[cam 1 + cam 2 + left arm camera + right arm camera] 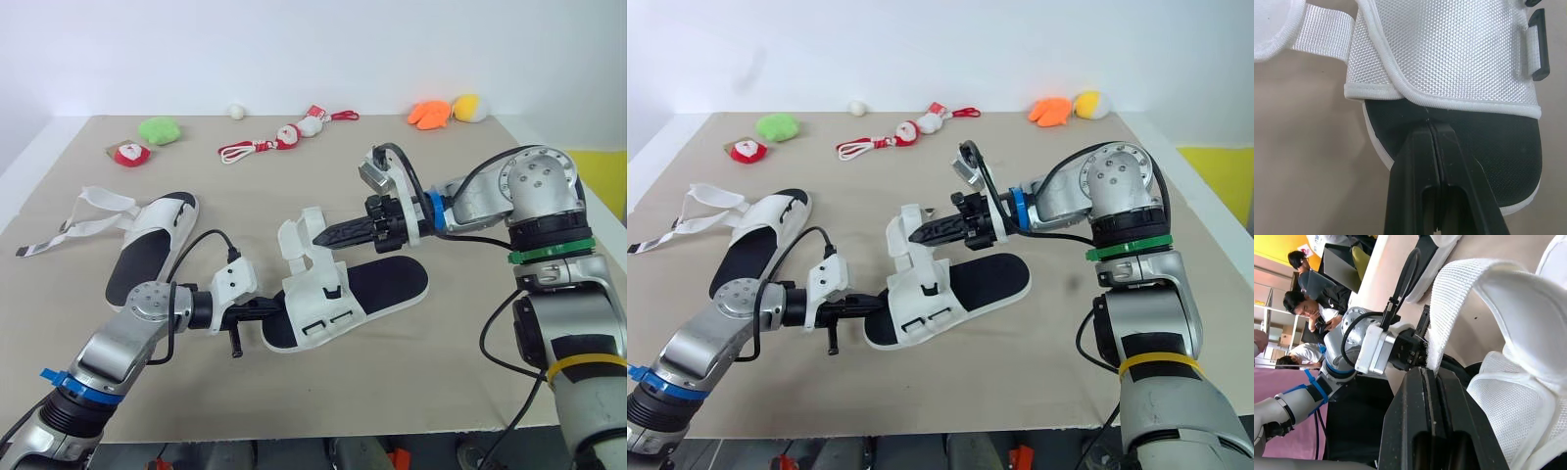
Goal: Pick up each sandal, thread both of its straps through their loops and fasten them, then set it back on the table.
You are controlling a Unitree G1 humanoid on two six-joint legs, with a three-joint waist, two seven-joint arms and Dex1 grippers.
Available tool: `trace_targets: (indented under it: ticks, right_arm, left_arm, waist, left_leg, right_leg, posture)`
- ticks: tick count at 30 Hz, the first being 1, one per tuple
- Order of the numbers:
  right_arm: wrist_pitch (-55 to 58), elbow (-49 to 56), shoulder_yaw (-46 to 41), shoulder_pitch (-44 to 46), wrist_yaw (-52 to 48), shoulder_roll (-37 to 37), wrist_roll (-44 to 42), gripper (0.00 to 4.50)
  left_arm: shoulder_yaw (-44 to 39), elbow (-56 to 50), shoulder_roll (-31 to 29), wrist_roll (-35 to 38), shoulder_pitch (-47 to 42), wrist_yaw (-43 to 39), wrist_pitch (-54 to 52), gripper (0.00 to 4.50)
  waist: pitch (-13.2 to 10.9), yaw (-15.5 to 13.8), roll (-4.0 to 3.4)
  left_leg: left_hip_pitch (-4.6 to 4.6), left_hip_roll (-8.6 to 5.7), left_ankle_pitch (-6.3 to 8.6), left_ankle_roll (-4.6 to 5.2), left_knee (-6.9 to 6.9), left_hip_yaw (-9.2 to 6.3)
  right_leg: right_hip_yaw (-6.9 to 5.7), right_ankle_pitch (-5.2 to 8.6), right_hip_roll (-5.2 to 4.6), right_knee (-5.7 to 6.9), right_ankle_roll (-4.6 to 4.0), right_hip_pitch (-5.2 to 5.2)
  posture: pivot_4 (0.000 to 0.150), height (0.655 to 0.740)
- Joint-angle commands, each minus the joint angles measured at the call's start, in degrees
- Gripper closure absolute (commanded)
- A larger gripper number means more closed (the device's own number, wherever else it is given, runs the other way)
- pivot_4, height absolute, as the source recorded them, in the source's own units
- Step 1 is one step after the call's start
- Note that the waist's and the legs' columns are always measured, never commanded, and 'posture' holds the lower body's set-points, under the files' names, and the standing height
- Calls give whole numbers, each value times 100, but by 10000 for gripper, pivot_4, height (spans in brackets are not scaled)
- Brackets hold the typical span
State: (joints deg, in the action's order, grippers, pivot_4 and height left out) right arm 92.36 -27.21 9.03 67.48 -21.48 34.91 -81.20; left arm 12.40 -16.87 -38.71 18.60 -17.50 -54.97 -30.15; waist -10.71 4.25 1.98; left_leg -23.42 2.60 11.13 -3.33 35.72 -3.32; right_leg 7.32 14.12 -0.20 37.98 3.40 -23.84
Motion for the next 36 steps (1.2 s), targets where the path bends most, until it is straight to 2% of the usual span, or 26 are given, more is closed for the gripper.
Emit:
trace_targets:
  ticks: [1,12,36]
  right_arm:
    - [14,222,-10,-65,-367,47,272,44531]
    - [14,778,303,-346,-873,206,490,44531]
    - [14,587,285,23,-1220,257,410,44531]
  left_arm:
    - [142,166,7,-173,104,84,-118,45000]
    - [144,108,11,-157,168,116,-132,45000]
    - [168,172,106,-189,140,144,-115,45000]
  waist:
    - [0,0,0]
    - [0,4,-1]
    - [-1,2,-2]
  left_leg:
    - [0,0,0,0,0,0]
    - [0,0,0,0,0,0]
    - [0,-1,0,0,0,0]
  right_leg:
    - [-1,0,0,0,0,0]
    - [0,-2,1,0,3,-1]
    - [0,0,0,0,2,-1]
  posture:
    - [1500,7400]
    - [1500,7400]
    - [1500,7400]
